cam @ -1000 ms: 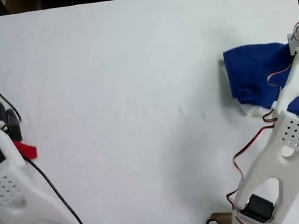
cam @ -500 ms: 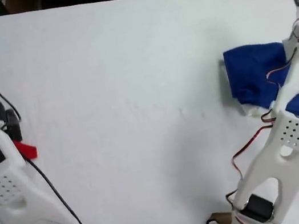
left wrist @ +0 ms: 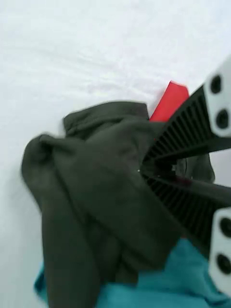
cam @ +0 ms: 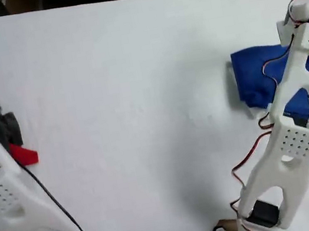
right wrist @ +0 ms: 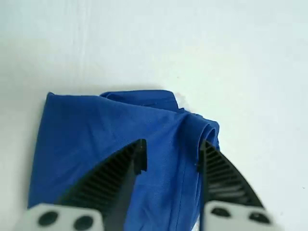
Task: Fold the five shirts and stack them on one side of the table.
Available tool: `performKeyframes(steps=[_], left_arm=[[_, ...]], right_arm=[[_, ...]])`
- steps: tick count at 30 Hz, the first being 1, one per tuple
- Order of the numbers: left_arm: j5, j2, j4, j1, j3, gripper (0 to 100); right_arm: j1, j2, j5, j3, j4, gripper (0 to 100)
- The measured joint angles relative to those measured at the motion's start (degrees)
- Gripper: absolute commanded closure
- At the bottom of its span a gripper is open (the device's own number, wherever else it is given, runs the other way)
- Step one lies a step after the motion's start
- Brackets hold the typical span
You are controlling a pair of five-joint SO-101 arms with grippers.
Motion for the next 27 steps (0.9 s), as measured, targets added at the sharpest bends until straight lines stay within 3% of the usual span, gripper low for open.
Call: performKeyframes(steps=[10, 20, 27], left_arm=[[-6.9, 0.0, 0.2, -9.1, -6.1, 97], [-9.5, 0.0, 0.1, -16.9, -6.1, 97], [-9.5, 0.0, -0.2, -19.5, -6.1, 97]], right_arm=[[-1.3, -2.0, -0.6, -2.4, 5.1, 81.3], [6.1, 16.5, 3.7, -2.4, -5.6, 81.4], [8.1, 18.3, 3.9, -2.4, -9.1, 81.4]])
